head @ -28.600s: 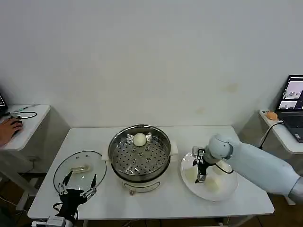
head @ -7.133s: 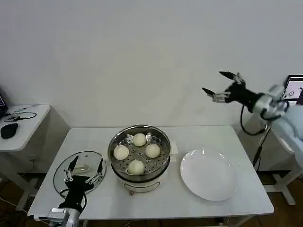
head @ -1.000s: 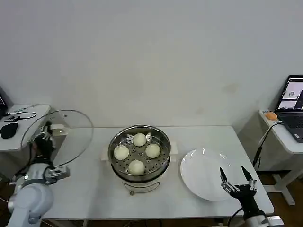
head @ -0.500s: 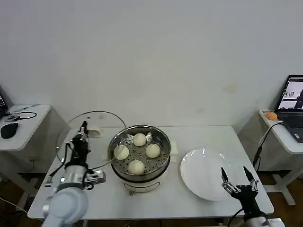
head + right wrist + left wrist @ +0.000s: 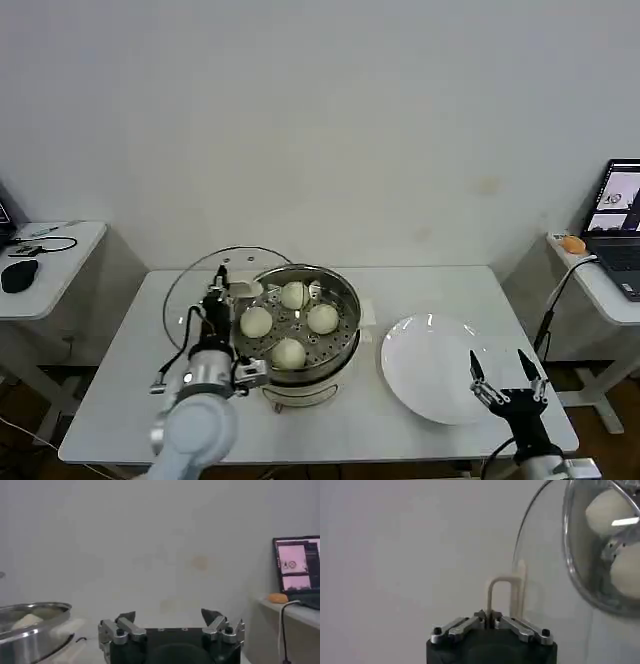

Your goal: Take steamed baozi put them in steamer then cover it.

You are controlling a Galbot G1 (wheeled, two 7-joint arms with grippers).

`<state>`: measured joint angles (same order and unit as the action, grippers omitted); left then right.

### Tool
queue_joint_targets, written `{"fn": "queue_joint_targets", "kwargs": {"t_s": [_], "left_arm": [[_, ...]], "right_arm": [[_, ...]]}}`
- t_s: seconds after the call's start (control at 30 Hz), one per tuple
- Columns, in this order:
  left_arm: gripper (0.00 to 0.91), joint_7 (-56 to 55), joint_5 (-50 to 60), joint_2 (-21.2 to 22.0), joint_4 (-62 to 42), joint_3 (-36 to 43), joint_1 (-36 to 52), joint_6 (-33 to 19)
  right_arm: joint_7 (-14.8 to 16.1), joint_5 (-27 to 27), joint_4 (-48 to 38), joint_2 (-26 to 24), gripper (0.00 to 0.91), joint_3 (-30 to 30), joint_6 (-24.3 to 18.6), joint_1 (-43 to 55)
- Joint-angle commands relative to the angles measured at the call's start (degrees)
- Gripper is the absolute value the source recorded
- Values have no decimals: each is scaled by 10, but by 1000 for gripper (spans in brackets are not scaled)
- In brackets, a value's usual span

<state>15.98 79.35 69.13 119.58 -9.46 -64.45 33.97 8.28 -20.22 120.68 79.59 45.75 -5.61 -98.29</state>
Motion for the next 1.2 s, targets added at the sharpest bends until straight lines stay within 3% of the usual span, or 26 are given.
{"fn": "queue_joint_targets", "kwargs": {"t_s": [0.03,0.53,1.2], "left_arm": [[0,25,46,61,-30,67,26,11],[0,21,76,109,-93,111,64,11],[0,17,77,117,-131,112,81,11]], "right_arm": [[1,6,-14,4,907,1,1,21],[3,-2,-43,0,907,1,-1,43],[4,-5,-64,-2,907,4,-3,56]]}}
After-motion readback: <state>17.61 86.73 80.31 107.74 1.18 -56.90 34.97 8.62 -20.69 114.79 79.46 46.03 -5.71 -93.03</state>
